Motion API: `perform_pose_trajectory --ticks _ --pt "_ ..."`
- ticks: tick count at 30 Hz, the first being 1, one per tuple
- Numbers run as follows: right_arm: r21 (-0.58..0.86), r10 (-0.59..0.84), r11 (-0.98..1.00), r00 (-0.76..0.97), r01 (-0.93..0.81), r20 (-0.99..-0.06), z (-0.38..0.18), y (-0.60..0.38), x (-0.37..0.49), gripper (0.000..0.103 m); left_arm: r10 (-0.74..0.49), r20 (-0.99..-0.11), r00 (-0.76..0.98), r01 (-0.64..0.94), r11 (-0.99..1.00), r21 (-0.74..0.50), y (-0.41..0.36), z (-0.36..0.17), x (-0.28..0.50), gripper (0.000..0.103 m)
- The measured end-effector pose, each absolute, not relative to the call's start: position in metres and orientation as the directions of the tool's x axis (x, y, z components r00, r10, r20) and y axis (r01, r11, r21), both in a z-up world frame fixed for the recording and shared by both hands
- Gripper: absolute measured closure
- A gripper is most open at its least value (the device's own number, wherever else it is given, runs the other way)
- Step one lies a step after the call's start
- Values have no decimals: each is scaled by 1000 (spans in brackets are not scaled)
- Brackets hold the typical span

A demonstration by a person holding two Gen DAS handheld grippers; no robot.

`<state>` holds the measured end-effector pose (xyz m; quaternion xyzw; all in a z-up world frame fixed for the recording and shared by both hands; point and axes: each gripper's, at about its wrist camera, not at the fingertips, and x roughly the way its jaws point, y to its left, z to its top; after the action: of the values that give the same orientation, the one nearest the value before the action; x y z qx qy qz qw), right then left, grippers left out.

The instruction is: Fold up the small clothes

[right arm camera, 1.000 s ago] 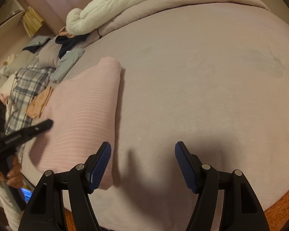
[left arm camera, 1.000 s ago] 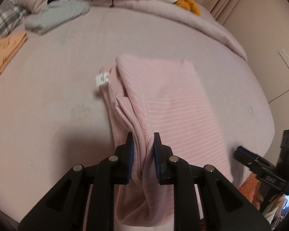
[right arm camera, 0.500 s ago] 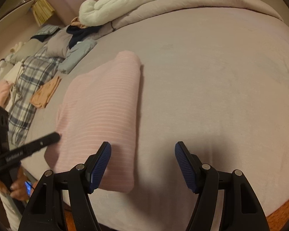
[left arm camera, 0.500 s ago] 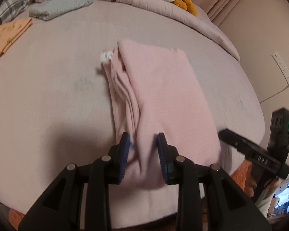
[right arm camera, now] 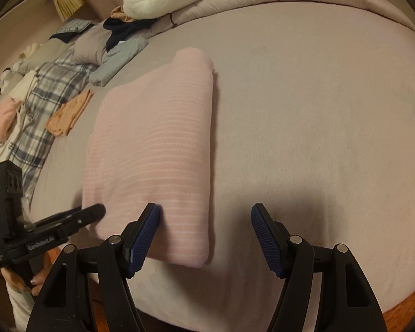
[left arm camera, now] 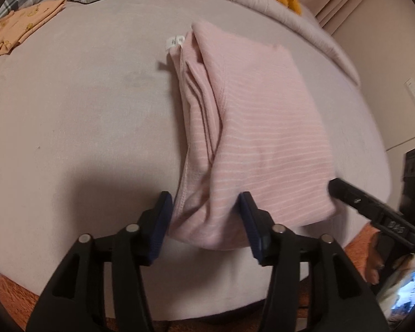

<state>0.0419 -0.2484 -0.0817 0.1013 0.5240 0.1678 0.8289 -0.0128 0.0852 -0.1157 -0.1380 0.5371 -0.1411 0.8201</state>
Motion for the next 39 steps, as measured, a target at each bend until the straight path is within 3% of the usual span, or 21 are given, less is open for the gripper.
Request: perform_pose_trajectory --ticks 2,3,12,18,21,23,25,26,28,30,39 --pt "353 396 918 400 -180 -827 -78 -252 43 34 -426 -801 422 83 897 -433 94 -108 -10 28" --pt "360 404 915 405 -183 -821 -76 -254 45 34 -440 -788 431 83 889 -451 97 -107 -6 26" --pt "537 586 810 293 -237 -755 -93 -243 85 29 -580 -748 322 130 810 -572 71 -137 29 23" --pt "624 671 740 214 -252 -710 -111 -226 99 28 -603 -735 309 136 793 -593 61 -140 40 19" --pt "648 695 718 205 -255 -689 -114 -219 106 28 -618 -718 320 114 777 -619 61 -142 47 28" --pt "660 706 707 201 -256 -679 -113 -213 111 28 -621 -715 321 106 774 -625 62 -143 48 42" --pt "659 710 703 199 -269 -676 -113 -209 114 33 -629 -710 317 95 766 -636 57 -144 51 57" --pt "652 707 705 196 -281 -680 -113 -207 115 43 -617 -718 322 91 776 -625 54 -144 51 60" --pt "631 690 720 204 -289 -694 -113 -202 115 59 -579 -746 329 98 806 -583 46 -139 51 62" --pt "615 679 730 208 -298 -705 -110 -204 117 66 -557 -759 339 113 825 -554 39 -131 51 63" --pt "519 634 766 311 -379 -708 -68 -215 132 69 -535 -730 425 193 842 -504 22 -94 68 64"
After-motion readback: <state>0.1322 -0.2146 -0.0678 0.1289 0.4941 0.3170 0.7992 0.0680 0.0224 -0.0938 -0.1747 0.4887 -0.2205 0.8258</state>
